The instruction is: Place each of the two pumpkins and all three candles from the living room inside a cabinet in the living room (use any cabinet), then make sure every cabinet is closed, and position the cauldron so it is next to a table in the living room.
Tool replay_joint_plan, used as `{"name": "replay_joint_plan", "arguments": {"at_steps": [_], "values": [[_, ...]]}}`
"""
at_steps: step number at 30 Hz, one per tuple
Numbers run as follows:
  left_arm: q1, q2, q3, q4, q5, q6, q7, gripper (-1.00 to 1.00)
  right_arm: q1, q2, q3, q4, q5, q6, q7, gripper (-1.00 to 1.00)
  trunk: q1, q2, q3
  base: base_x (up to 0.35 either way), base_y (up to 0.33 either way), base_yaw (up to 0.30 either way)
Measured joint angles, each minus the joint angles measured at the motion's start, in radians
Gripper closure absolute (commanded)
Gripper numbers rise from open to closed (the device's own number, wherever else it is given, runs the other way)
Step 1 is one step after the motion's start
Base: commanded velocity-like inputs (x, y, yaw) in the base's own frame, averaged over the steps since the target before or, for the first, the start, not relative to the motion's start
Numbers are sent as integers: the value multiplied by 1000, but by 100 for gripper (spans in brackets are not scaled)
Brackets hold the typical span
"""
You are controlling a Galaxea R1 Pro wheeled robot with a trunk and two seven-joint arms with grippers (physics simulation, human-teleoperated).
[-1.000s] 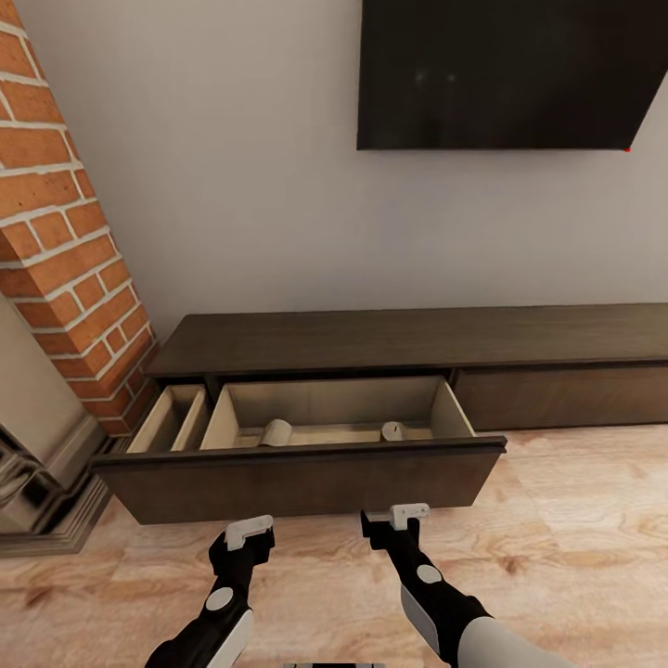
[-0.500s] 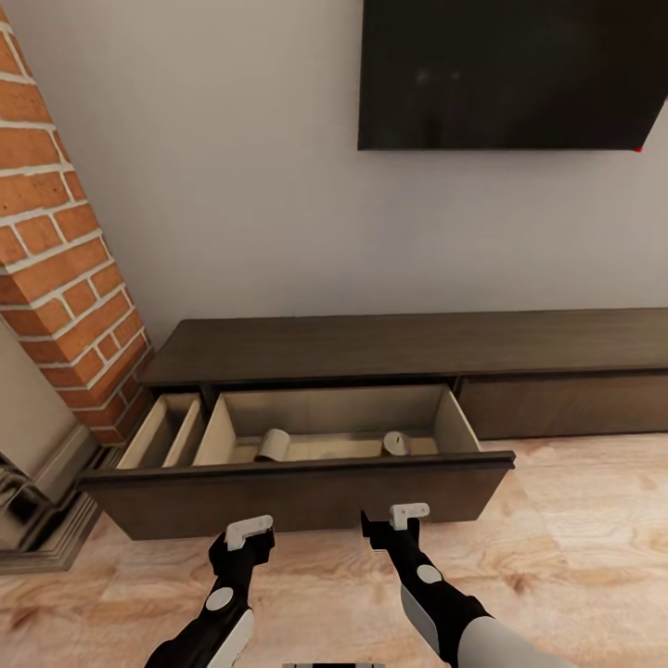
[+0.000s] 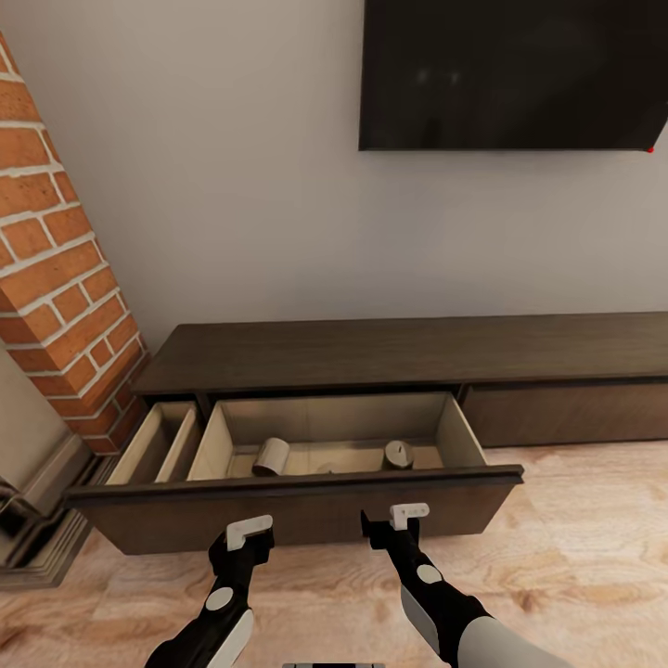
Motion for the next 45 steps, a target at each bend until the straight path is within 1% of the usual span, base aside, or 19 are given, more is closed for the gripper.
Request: {"name": "replay_joint_plan", "arguments": {"at_steps": [8,18,39,45], "values": [[0,0,0,0,0,0,0,-100,0,0,0,1,-1,0,1,-100,0,0,0,141,0,0],[0,-1,0,0,0,-1,0,-100,0,0,0,1,-1,0,1,-100,0,0,0,51,0,0],[0,0,0,0,0,0,0,-100,0,0,3,1,0,0,1,-100,0,0,0,325,0,0],[0,0,0,0,0,0,0,-100,0,0,1,0,0,0,1,-100,0,0,0,248,0,0]]}}
